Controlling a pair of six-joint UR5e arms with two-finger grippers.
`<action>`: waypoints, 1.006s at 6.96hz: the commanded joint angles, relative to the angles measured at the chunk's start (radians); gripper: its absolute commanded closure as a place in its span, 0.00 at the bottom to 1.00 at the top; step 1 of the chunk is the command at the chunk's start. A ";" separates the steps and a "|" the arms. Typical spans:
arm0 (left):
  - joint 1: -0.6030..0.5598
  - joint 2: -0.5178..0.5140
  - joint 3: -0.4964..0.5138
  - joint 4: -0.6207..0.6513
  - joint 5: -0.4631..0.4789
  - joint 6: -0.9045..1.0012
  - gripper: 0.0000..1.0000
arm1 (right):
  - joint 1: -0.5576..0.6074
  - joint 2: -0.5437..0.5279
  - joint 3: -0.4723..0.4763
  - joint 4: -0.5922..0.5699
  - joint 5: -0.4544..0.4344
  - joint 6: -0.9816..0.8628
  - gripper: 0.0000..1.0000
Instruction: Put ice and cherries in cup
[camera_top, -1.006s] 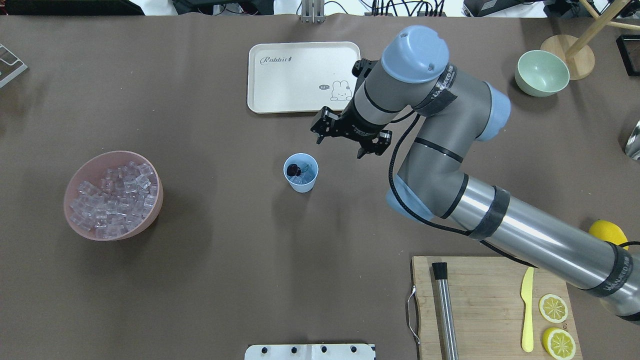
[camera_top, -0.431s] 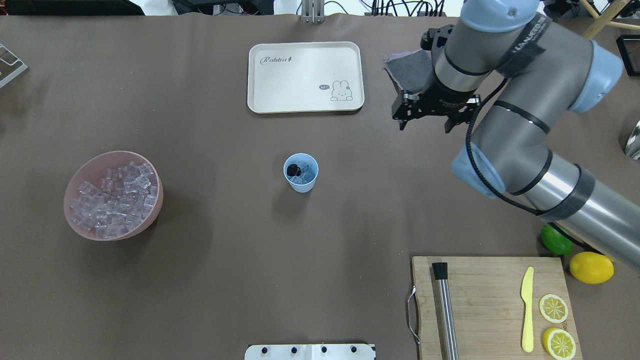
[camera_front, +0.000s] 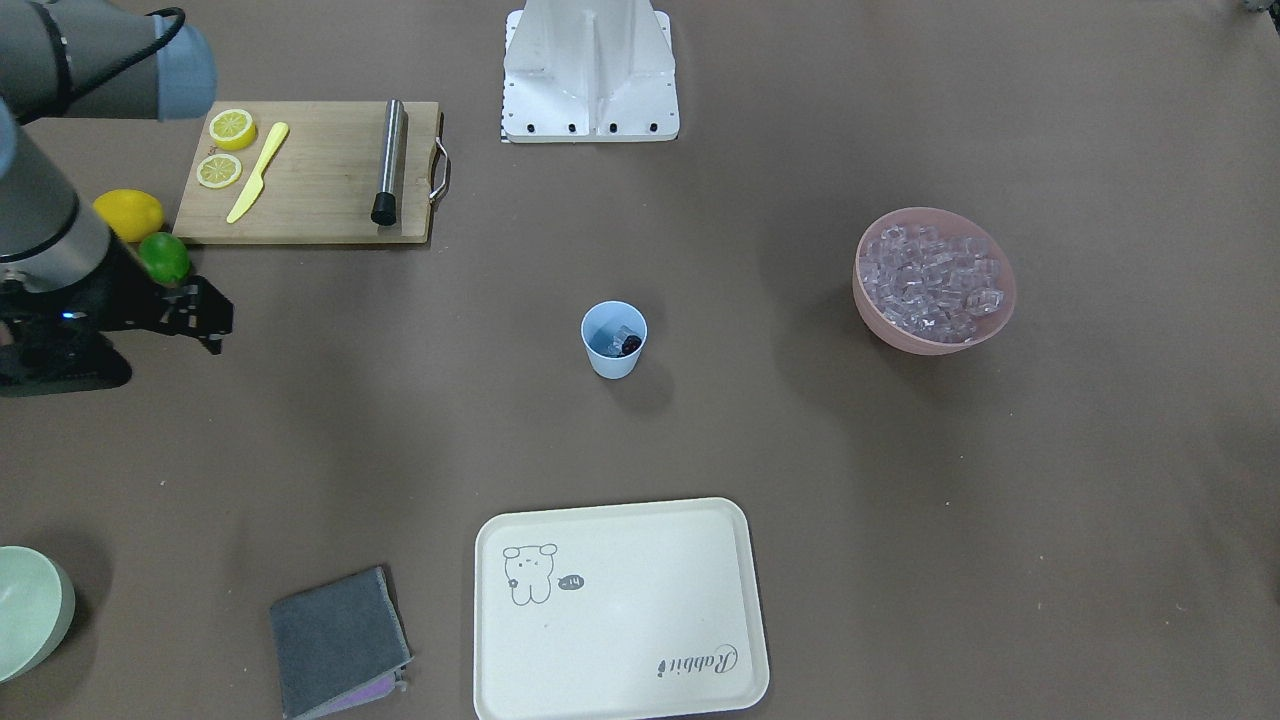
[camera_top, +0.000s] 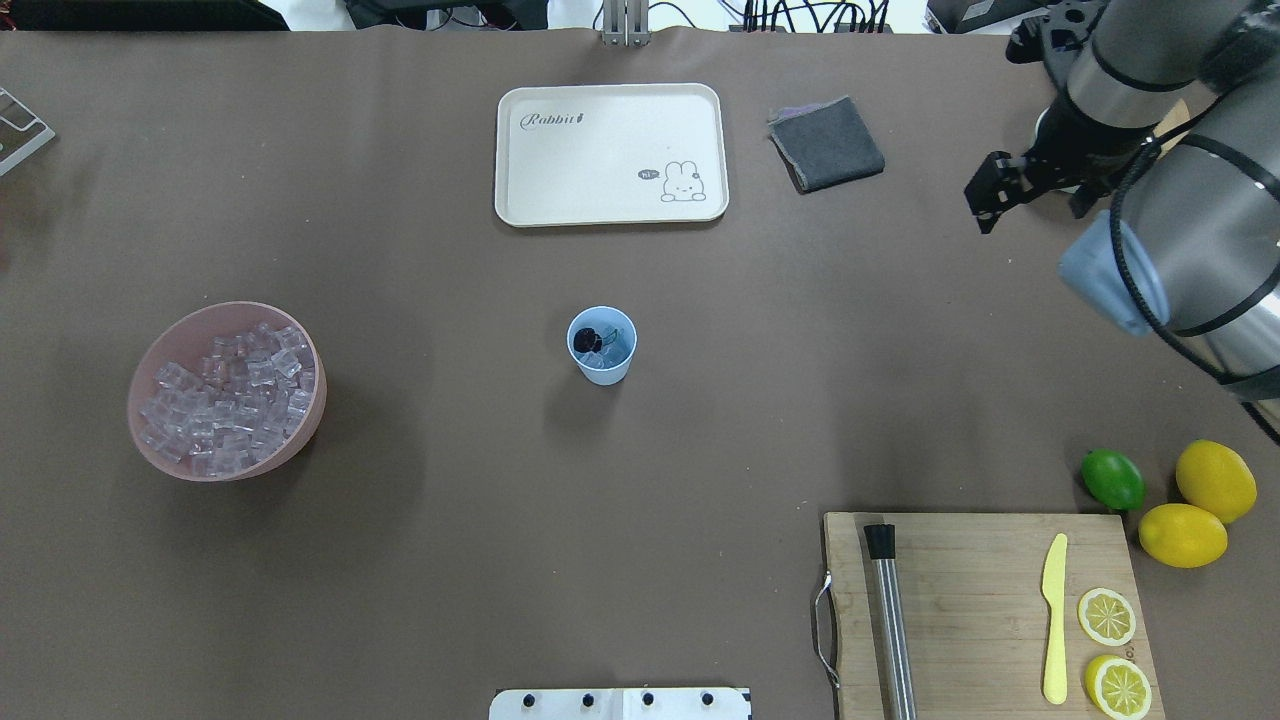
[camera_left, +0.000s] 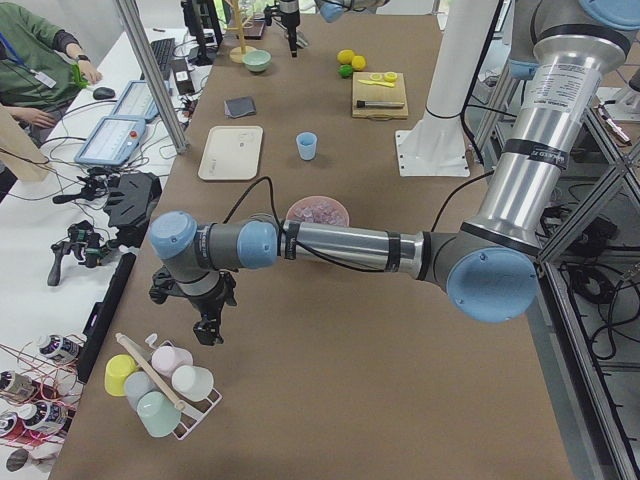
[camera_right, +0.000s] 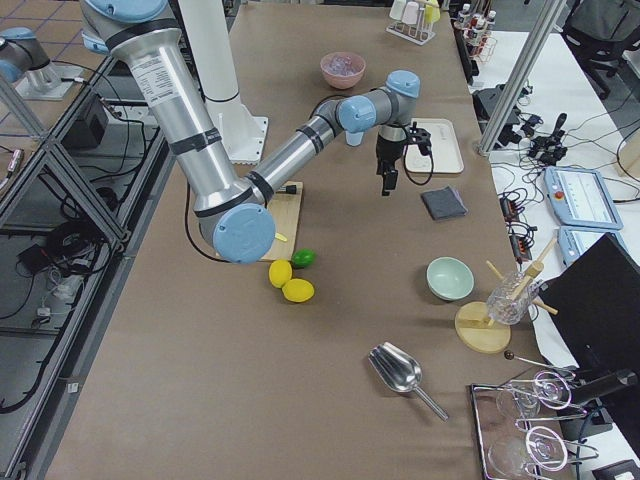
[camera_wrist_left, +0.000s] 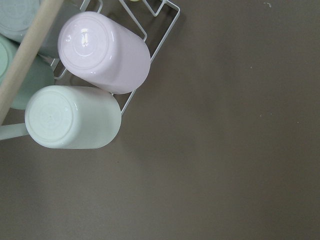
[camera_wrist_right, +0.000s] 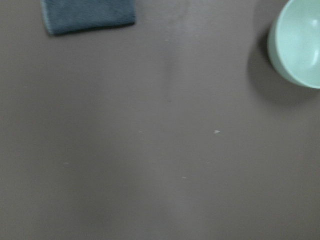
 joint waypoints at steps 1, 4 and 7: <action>0.000 0.013 0.002 -0.003 -0.001 0.007 0.02 | 0.163 -0.134 -0.001 -0.022 0.001 -0.277 0.00; 0.000 0.013 -0.001 -0.002 -0.001 0.006 0.02 | 0.405 -0.226 -0.118 -0.013 0.094 -0.571 0.00; 0.000 0.013 -0.001 -0.003 -0.001 0.000 0.02 | 0.542 -0.288 -0.198 -0.009 0.092 -0.647 0.00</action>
